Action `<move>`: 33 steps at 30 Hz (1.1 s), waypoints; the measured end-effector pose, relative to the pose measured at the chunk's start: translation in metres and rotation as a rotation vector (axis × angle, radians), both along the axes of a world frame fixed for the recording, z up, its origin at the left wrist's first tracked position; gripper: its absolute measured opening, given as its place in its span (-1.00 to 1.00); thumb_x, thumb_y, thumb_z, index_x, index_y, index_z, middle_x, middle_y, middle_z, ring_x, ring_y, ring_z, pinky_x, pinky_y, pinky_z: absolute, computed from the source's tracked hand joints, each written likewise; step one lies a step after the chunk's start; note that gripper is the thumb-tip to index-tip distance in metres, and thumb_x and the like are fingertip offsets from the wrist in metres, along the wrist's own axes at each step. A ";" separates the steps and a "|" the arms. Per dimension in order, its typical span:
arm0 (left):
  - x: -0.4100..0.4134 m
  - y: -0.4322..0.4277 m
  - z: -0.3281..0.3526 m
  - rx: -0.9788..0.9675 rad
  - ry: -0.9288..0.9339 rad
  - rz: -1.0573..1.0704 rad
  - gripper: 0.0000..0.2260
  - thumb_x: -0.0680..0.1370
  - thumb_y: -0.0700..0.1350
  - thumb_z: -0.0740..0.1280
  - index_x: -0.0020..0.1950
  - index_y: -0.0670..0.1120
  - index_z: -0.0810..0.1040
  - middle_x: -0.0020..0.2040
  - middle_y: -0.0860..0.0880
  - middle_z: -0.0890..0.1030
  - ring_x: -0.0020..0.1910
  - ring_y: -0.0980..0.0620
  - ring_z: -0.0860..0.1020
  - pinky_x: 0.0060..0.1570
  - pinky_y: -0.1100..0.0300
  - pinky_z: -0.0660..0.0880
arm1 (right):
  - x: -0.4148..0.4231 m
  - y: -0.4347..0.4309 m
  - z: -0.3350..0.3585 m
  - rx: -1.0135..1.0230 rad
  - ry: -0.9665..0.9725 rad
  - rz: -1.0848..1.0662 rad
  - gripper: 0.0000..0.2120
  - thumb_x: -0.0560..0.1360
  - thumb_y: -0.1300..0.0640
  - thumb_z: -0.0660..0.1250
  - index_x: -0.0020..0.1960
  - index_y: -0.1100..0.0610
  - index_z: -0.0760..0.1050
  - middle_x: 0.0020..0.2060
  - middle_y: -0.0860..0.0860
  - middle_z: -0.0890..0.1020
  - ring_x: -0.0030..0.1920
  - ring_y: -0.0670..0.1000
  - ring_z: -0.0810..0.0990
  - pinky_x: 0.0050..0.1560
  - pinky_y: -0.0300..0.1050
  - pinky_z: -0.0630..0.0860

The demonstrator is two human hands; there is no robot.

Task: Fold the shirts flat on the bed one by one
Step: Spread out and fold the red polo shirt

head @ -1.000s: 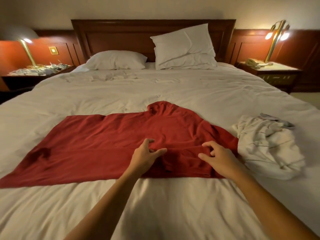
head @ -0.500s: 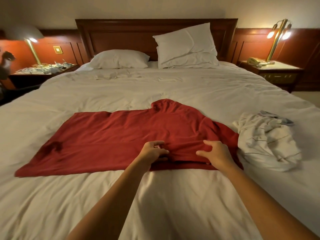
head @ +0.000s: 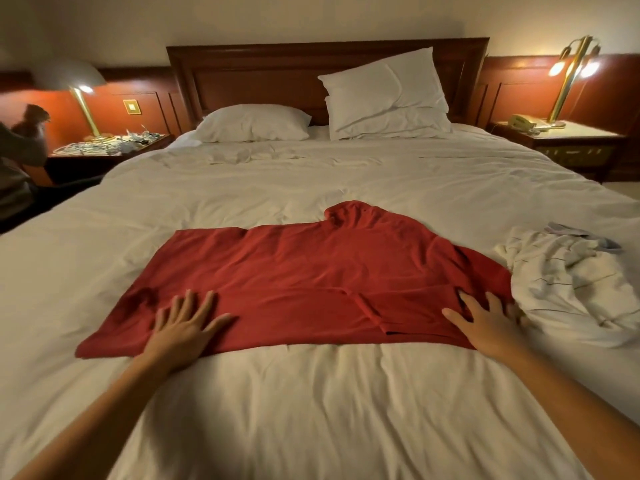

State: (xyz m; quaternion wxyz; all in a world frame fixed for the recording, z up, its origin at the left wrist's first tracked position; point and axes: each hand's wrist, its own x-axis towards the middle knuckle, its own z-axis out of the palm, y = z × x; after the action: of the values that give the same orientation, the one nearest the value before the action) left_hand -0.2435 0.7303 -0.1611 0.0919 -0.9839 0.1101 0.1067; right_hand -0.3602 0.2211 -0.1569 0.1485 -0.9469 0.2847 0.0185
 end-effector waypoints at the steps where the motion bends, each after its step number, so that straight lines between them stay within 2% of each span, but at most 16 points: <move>1: 0.002 0.024 -0.001 0.029 -0.005 0.060 -0.47 0.64 0.29 -0.15 0.58 0.29 -0.26 0.62 -0.09 -0.31 0.56 -0.34 -0.27 0.50 -0.32 -0.12 | -0.001 0.000 -0.004 -0.005 0.004 -0.017 -0.32 0.49 -0.47 0.06 0.55 -0.27 0.11 0.57 0.11 0.05 0.54 0.30 0.00 0.51 0.26 0.00; 3: 0.005 0.063 0.004 0.012 -0.021 0.188 -0.43 0.62 0.34 -0.12 0.58 0.28 -0.25 0.61 -0.08 -0.32 0.57 -0.29 -0.27 0.49 -0.34 -0.14 | 0.001 0.006 -0.005 0.034 0.003 -0.069 -0.32 0.48 -0.47 0.09 0.55 -0.31 0.09 0.58 0.12 -0.04 0.54 0.33 -0.02 0.49 0.32 0.05; 5: 0.006 0.081 0.009 -0.051 -0.046 0.301 -0.37 0.56 0.43 -0.09 0.58 0.31 -0.18 0.62 -0.11 -0.31 0.58 -0.28 -0.25 0.50 -0.30 -0.13 | 0.006 0.013 -0.001 0.110 -0.004 -0.125 -0.28 0.46 -0.49 0.10 0.56 -0.28 0.08 0.57 0.15 -0.10 0.50 0.36 0.10 0.45 0.34 0.16; 6: 0.007 0.083 0.011 -0.111 -0.090 0.365 -0.34 0.52 0.47 -0.10 0.58 0.33 -0.10 0.62 -0.14 -0.23 0.59 -0.28 -0.17 0.51 -0.25 -0.09 | 0.010 0.015 0.003 0.126 -0.016 -0.151 -0.25 0.45 -0.50 0.11 0.56 -0.26 0.08 0.56 0.17 -0.07 0.47 0.38 0.17 0.43 0.34 0.20; 8: 0.008 0.082 0.011 -0.173 -0.216 0.450 -0.32 0.47 0.51 -0.09 0.57 0.33 0.08 0.57 -0.20 0.04 0.53 -0.28 0.09 0.49 -0.17 0.09 | 0.020 0.022 0.011 0.087 -0.039 -0.195 -0.22 0.43 -0.52 0.12 0.56 -0.23 0.11 0.52 0.20 0.05 0.42 0.40 0.23 0.39 0.34 0.22; 10: 0.012 0.079 0.012 -0.206 -0.268 0.463 -0.35 0.50 0.49 0.00 0.54 0.28 0.21 0.46 -0.21 0.24 0.40 -0.30 0.28 0.39 -0.14 0.27 | 0.032 0.029 0.017 0.053 -0.063 -0.202 -0.20 0.43 -0.49 0.18 0.56 -0.18 0.13 0.50 0.24 0.08 0.39 0.43 0.25 0.39 0.32 0.23; 13: 0.025 0.079 0.015 -0.336 -0.208 0.447 -0.39 0.53 0.41 0.15 0.52 0.18 0.30 0.41 -0.23 0.37 0.30 -0.32 0.45 0.25 -0.10 0.43 | 0.043 0.040 0.016 0.023 -0.098 -0.184 -0.20 0.44 -0.37 0.35 0.56 -0.10 0.18 0.47 0.30 0.09 0.32 0.43 0.37 0.30 0.25 0.38; 16: 0.030 0.083 0.018 -0.392 -0.206 0.356 -0.45 0.58 0.28 0.23 0.50 0.06 0.39 0.35 -0.24 0.52 0.23 -0.30 0.54 0.14 -0.04 0.47 | 0.042 0.040 0.014 -0.036 -0.152 -0.166 -0.27 0.43 -0.23 0.45 0.49 0.02 0.33 0.32 0.34 0.27 0.19 0.40 0.47 0.21 0.19 0.46; 18: 0.031 0.091 0.022 -0.393 -0.235 0.310 -0.49 0.58 0.27 0.25 0.46 0.06 0.46 0.31 -0.21 0.57 0.21 -0.28 0.55 0.11 -0.03 0.48 | 0.040 0.032 0.021 -0.064 -0.134 -0.129 -0.32 0.42 -0.19 0.48 0.42 0.08 0.40 0.27 0.35 0.36 0.20 0.38 0.47 0.24 0.19 0.44; 21: 0.034 0.109 0.036 -0.283 -0.227 0.278 -0.47 0.54 0.38 0.19 0.39 0.14 0.51 0.28 -0.11 0.60 0.19 -0.20 0.57 0.07 0.01 0.48 | 0.037 0.015 0.041 -0.116 -0.071 -0.038 -0.37 0.42 -0.19 0.49 0.33 0.14 0.47 0.23 0.28 0.52 0.25 0.30 0.48 0.29 0.12 0.44; 24: 0.034 0.126 0.057 -0.125 -0.110 0.289 -0.38 0.45 0.51 0.12 0.38 0.21 0.50 0.23 -0.04 0.62 0.17 -0.12 0.58 0.06 0.09 0.49 | 0.027 0.006 0.065 -0.259 0.142 0.044 -0.42 0.46 -0.32 0.36 0.25 0.11 0.49 0.22 0.13 0.59 0.25 0.17 0.53 0.23 -0.07 0.45; 26: 0.029 0.132 0.066 -0.045 -0.022 0.303 -0.31 0.43 0.53 0.09 0.45 0.21 0.42 0.29 -0.02 0.59 0.23 -0.08 0.55 0.14 0.13 0.47 | 0.017 0.007 0.072 -0.318 0.291 0.093 -0.38 0.49 -0.38 0.26 0.32 0.06 0.46 0.28 0.08 0.55 0.28 0.12 0.52 0.25 -0.10 0.44; 29: 0.017 0.127 0.063 0.021 0.026 0.362 -0.25 0.41 0.56 0.07 0.54 0.26 0.23 0.38 -0.07 0.44 0.29 -0.09 0.50 0.19 0.12 0.45 | 0.002 0.022 0.064 -0.340 0.427 0.069 -0.34 0.50 -0.41 0.20 0.46 -0.05 0.32 0.44 0.16 0.32 0.40 0.19 0.39 0.38 0.04 0.37; 31: 0.009 0.121 0.052 0.003 0.010 0.383 -0.23 0.42 0.57 0.04 0.56 0.28 0.12 0.45 -0.09 0.27 0.36 -0.15 0.41 0.28 0.01 0.40 | -0.005 0.039 0.057 -0.418 0.349 0.049 -0.36 0.51 -0.43 0.12 0.49 -0.14 0.26 0.48 0.15 0.23 0.43 0.24 0.31 0.40 0.13 0.31; 33: 0.003 0.117 0.042 -0.055 -0.089 0.364 -0.28 0.45 0.54 0.03 0.55 0.26 0.16 0.49 -0.08 0.20 0.42 -0.19 0.31 0.34 -0.07 0.32 | -0.010 0.058 0.052 -0.462 0.133 0.102 -0.41 0.53 -0.43 0.06 0.45 -0.16 0.31 0.46 0.08 0.30 0.41 0.20 0.32 0.37 0.14 0.28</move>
State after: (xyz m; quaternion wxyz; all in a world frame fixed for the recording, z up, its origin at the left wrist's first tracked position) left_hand -0.2405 0.8477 -0.1195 0.0489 -0.9935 -0.0709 0.0749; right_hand -0.3702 0.2793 -0.1051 -0.0921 -0.9656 0.2423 0.0227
